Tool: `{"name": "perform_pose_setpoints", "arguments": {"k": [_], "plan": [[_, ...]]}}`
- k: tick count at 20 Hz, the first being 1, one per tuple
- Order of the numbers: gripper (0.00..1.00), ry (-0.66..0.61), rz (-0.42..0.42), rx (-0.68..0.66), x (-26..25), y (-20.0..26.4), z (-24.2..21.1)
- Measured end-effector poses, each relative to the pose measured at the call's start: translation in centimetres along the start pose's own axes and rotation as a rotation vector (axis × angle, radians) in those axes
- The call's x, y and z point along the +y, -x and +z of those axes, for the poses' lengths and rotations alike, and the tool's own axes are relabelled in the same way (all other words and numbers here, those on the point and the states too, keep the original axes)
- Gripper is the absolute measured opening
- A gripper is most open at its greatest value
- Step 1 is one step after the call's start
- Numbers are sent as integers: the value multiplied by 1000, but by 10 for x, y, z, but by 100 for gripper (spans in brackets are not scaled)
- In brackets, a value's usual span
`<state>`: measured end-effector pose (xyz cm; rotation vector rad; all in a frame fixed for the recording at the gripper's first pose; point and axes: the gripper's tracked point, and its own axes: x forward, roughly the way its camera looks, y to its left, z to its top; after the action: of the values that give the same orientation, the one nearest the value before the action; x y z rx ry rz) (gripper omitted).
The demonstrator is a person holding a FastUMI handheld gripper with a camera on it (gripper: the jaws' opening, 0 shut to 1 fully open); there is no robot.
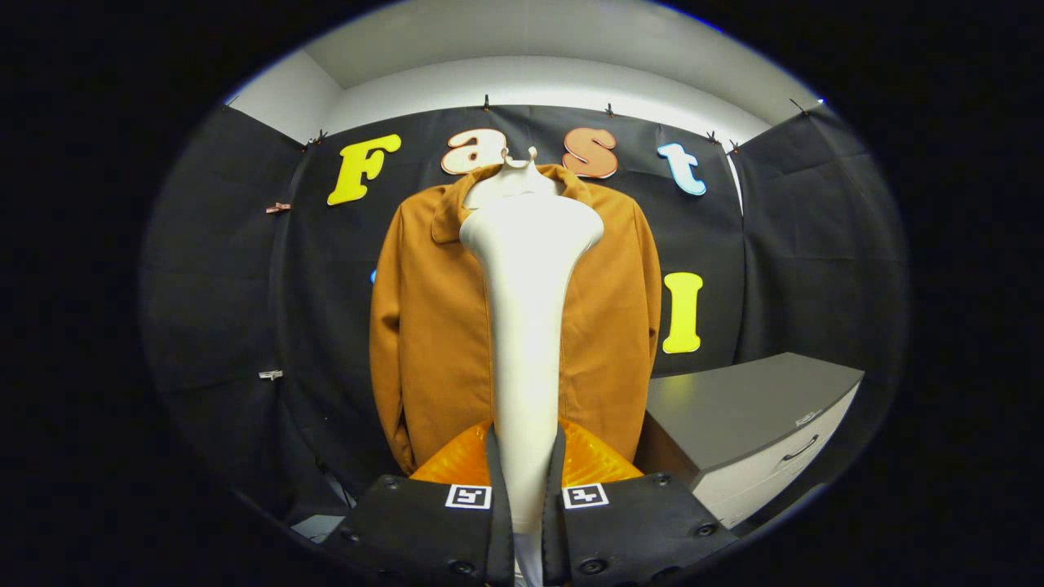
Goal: Iron the clothes twice with a garment steamer, once on the left side and once on the right side.
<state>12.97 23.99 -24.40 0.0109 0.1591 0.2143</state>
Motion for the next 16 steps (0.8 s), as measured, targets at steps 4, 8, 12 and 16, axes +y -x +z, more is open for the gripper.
{"name": "perform_pose_setpoints", "arguments": {"k": [4, 8, 12, 16], "plan": [[17, -4, 7, -27, -1, 41, 32], [17, 2, 10, -35, -3, 72, 51], [17, 2, 1, -39, -9, 95, 60], [17, -1, -2, -47, -12, 107, 69]]}}
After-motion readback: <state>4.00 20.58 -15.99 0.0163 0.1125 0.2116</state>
